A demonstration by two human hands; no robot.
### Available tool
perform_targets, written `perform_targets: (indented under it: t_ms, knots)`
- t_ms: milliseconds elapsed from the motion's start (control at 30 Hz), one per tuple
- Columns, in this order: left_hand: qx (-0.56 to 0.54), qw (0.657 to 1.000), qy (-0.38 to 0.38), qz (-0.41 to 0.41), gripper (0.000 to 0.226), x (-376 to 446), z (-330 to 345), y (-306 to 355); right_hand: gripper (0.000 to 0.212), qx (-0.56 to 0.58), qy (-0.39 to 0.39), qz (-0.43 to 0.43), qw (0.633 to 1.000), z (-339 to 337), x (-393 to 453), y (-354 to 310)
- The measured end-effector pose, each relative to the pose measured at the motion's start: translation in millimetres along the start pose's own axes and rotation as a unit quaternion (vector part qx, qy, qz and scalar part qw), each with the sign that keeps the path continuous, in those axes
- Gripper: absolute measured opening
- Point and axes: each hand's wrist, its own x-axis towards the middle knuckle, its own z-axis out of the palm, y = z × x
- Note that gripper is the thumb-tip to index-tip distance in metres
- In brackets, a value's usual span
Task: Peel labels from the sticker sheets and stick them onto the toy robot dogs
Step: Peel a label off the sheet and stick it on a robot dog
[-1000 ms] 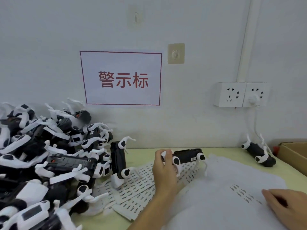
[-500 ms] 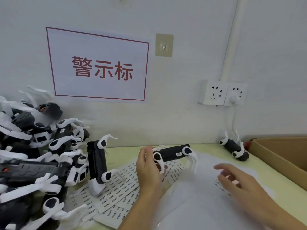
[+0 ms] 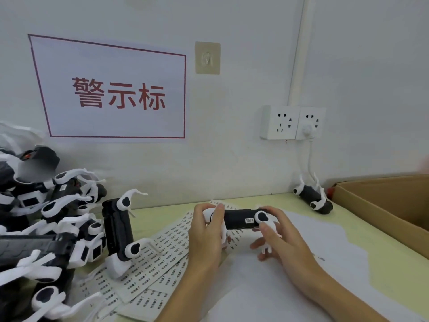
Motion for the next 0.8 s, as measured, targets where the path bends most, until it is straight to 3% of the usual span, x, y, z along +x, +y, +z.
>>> perform_targets:
  t_ms: [133, 533, 667, 800]
  knots:
    - [0.012, 1.000, -0.008, 0.009, 0.013, -0.7, -0.8, -0.8, 0.033, -0.001, 0.003, 0.001, 1.000, 1.2, 0.6, 1.7]
    - [0.012, 0.998, -0.045, 0.035, 0.029, -0.3, -1.9, 1.7, 0.024, -0.018, 0.023, 0.003, 1.000, 2.5, -2.7, -2.1]
    - [0.046, 0.996, -0.056, 0.042, 0.023, -3.2, 0.4, -1.6, 0.024, -0.049, 0.049, 0.012, 0.998, 5.1, -1.9, -3.7]
    - [0.091, 0.991, -0.079, 0.064, 0.018, -5.5, 1.3, -5.1, 0.012, -0.071, 0.054, -0.004, 0.996, 6.0, -1.5, -2.8]
